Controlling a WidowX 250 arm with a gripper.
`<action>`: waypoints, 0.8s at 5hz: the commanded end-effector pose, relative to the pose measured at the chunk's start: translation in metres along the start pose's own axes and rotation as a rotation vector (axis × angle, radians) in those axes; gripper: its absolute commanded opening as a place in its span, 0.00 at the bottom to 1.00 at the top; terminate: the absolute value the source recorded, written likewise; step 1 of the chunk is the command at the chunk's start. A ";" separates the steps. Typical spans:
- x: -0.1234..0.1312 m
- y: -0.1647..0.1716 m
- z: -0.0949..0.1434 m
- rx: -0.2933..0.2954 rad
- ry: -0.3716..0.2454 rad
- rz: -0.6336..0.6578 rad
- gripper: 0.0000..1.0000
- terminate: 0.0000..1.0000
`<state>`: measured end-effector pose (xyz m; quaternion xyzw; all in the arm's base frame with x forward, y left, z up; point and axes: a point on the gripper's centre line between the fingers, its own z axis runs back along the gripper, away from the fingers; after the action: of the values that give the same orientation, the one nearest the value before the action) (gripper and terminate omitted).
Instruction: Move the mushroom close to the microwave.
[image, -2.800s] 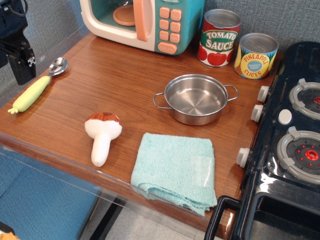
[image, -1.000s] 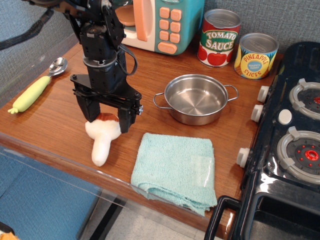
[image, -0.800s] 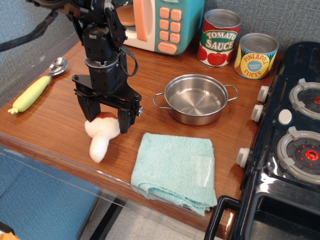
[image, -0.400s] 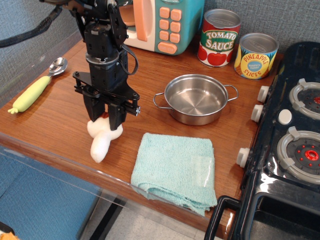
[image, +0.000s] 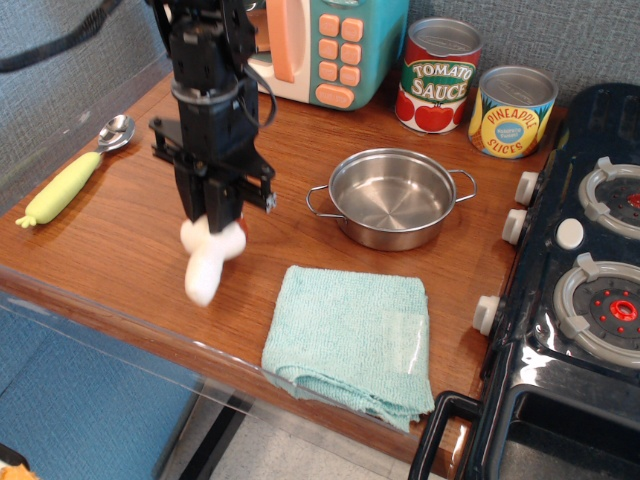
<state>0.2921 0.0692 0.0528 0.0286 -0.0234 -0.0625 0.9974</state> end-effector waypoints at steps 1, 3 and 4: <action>0.053 0.029 0.049 0.051 -0.183 -0.044 0.00 0.00; 0.118 0.057 0.031 0.057 -0.201 -0.053 0.00 0.00; 0.138 0.062 0.022 0.062 -0.181 -0.066 0.00 0.00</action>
<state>0.4281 0.1130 0.0567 0.0426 -0.0857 -0.0923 0.9911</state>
